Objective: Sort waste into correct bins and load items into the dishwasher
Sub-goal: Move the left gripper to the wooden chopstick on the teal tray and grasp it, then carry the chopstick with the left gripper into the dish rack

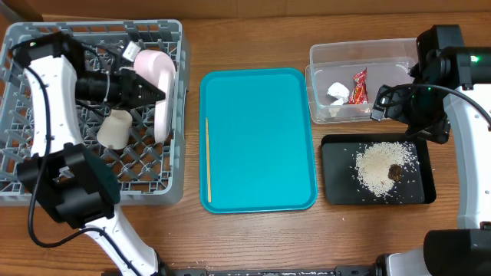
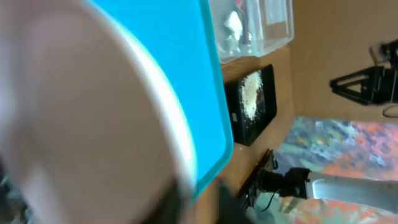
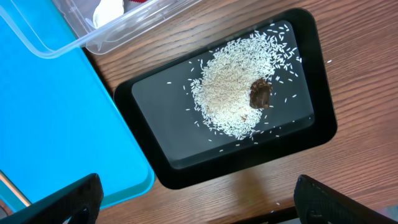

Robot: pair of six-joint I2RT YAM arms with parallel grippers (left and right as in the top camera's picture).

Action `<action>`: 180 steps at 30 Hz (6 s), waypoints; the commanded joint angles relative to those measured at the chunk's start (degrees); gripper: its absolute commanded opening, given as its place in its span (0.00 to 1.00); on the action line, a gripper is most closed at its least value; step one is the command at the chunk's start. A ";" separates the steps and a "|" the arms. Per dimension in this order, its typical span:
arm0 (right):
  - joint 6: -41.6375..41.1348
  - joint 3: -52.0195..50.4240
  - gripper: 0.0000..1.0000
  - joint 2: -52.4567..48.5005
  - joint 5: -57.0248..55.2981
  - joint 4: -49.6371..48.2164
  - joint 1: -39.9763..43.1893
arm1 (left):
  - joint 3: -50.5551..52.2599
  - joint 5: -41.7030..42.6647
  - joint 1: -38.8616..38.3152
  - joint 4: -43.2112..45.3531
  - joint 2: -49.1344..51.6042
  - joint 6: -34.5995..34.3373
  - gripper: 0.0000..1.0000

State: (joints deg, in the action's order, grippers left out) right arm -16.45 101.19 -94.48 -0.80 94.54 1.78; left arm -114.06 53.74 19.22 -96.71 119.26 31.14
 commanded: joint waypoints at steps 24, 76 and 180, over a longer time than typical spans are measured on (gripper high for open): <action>0.37 0.11 1.00 0.46 0.02 -0.35 0.13 | -0.63 -33.97 -14.08 -0.11 -24.26 -37.77 1.00; 0.35 0.11 1.00 0.46 0.07 -0.28 0.11 | 56.83 -59.39 -45.88 52.19 -22.95 -72.00 0.88; 0.35 0.11 1.00 0.46 0.07 0.81 0.11 | 33.31 -70.58 -14.69 25.27 -23.28 -41.94 0.37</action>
State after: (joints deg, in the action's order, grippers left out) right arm -16.43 101.16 -94.48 -0.82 95.55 1.78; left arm -80.27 -16.12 4.27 -71.37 96.36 -11.11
